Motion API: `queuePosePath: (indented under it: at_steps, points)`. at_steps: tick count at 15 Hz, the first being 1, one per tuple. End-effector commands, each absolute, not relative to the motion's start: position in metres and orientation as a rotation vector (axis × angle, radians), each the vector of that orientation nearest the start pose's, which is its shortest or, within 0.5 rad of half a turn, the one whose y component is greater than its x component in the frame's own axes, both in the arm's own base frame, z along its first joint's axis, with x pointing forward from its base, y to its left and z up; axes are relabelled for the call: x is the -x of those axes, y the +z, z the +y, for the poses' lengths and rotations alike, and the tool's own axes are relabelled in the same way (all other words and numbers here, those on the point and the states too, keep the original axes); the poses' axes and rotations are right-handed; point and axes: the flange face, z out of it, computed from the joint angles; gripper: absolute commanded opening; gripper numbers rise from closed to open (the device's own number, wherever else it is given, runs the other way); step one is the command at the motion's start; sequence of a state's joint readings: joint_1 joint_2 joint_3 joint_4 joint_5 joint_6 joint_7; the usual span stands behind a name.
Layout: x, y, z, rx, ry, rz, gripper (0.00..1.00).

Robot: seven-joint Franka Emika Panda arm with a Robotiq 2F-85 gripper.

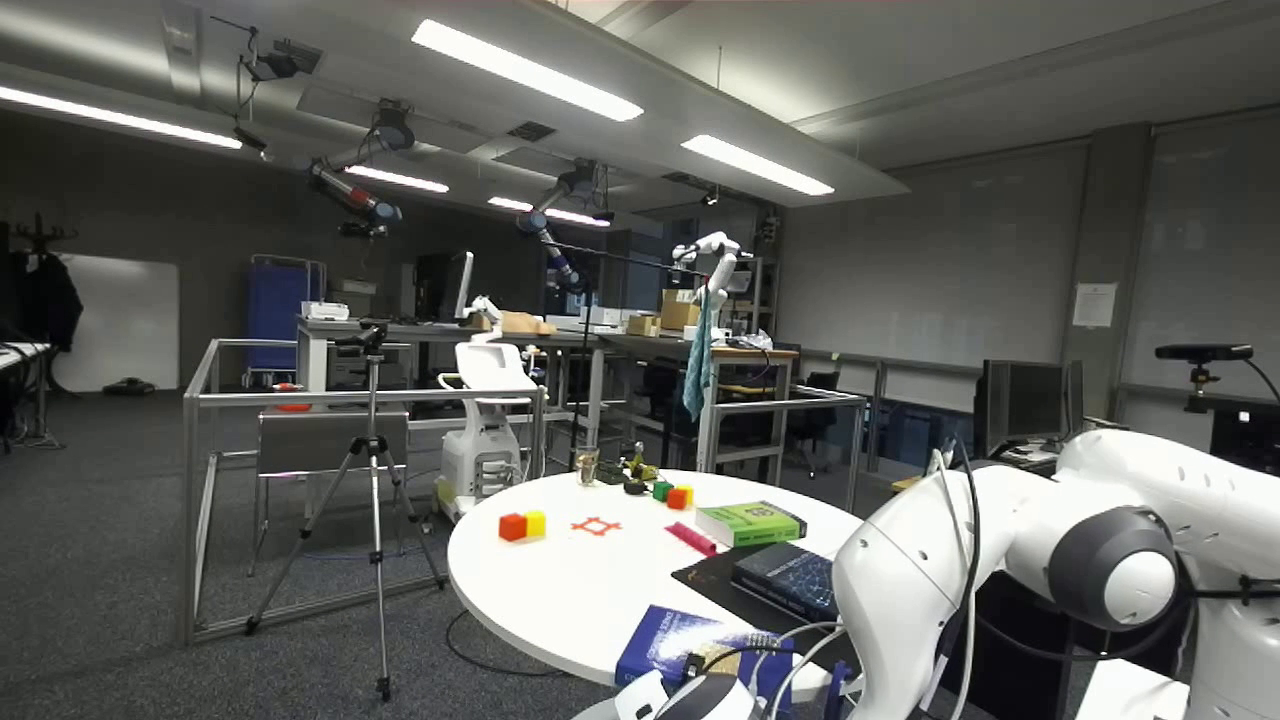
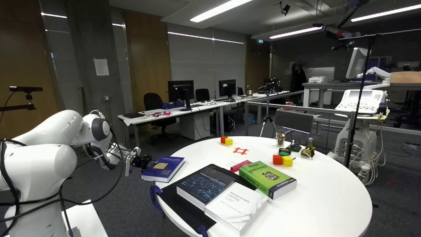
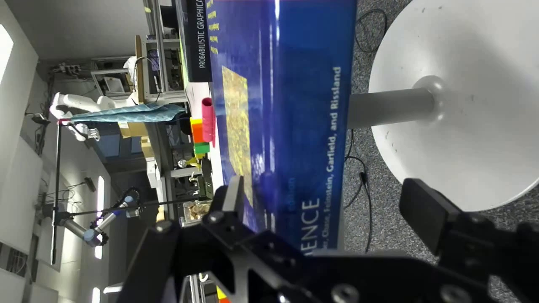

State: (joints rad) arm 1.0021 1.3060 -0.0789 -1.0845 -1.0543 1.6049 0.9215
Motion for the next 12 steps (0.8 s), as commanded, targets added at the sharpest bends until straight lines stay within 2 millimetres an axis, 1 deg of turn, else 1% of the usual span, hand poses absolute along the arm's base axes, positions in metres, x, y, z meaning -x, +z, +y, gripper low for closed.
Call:
queuePosePath:
  at_steps: [1, 6, 7, 8, 9, 12]
  points:
    - [-0.4706, 0.0226, 0.4987, -1.749, 0.529, 0.467, 1.00]
    - [-0.4686, 0.0223, 0.4990, -1.694, 0.551, 0.459, 1.00]
    - [-0.4683, 0.0223, 0.4991, -1.688, 0.552, 0.460, 0.75]
    - [-0.4676, 0.0230, 0.4992, -1.679, 0.553, 0.459, 0.74]
    - [-0.4675, 0.0232, 0.4991, -1.674, 0.553, 0.459, 0.68]
    - [-0.4663, 0.0243, 0.4987, -1.661, 0.548, 0.452, 0.42]
